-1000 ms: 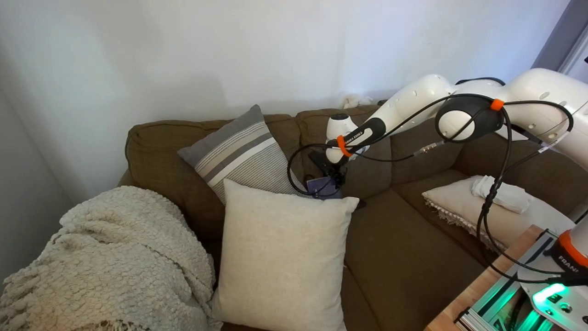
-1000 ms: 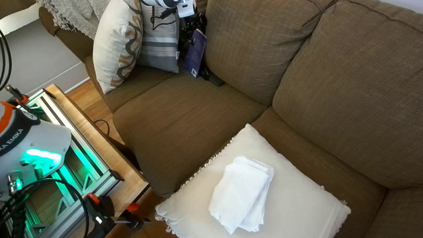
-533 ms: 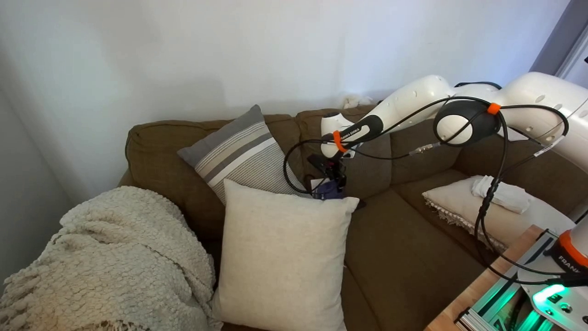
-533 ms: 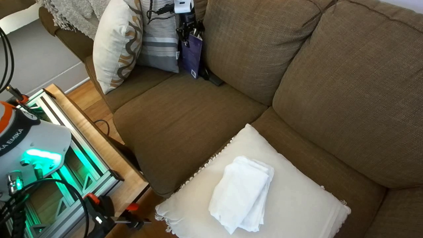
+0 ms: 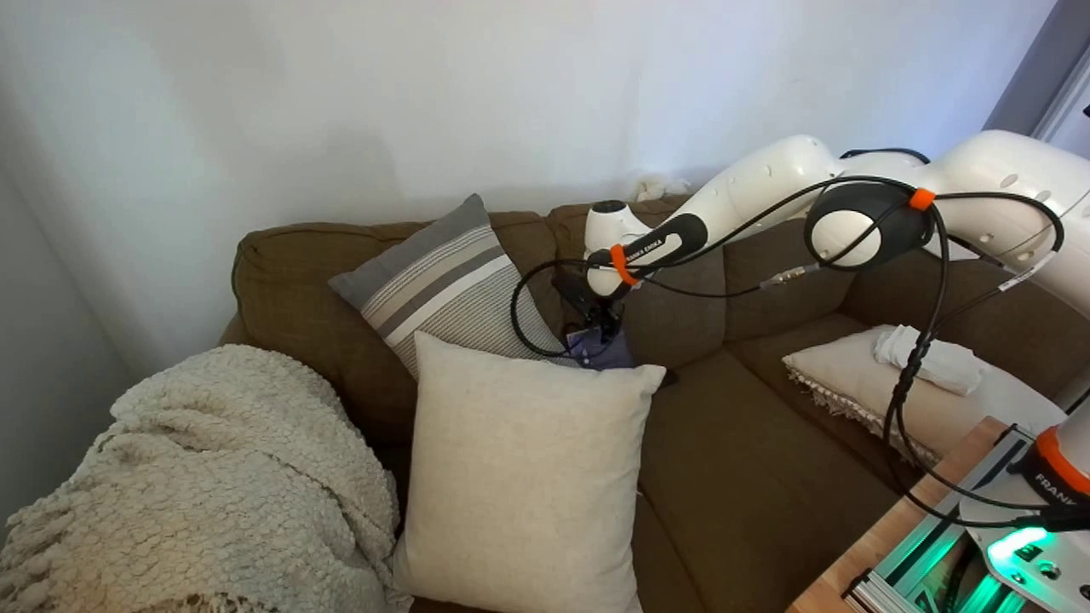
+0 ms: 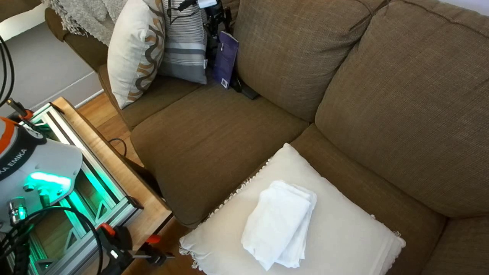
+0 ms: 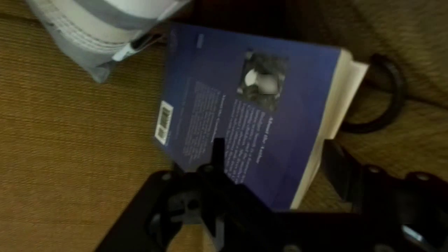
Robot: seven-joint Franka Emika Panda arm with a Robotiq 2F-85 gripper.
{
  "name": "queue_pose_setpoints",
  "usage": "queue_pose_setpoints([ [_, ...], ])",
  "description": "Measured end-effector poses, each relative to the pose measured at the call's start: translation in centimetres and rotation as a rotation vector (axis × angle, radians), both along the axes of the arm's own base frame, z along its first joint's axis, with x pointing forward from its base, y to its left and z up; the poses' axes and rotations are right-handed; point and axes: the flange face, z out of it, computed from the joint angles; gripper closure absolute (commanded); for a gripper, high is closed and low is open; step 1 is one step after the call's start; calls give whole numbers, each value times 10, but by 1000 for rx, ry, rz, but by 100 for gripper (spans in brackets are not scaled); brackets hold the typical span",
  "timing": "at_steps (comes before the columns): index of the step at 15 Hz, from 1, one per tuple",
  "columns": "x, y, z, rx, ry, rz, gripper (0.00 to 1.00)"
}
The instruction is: Put the blue book on the white pillow on the right
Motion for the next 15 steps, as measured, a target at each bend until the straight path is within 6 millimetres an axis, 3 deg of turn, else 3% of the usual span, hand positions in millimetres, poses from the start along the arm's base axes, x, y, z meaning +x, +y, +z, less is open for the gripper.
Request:
queue_pose_setpoints([
  [4, 0, 41, 20, -6, -233, 130, 0],
  [6, -5, 45, 16, -30, -279, 159, 0],
  [12, -15, -2, -10, -108, -250, 56, 0],
  [15, -21, -11, -21, -120, -196, 35, 0],
])
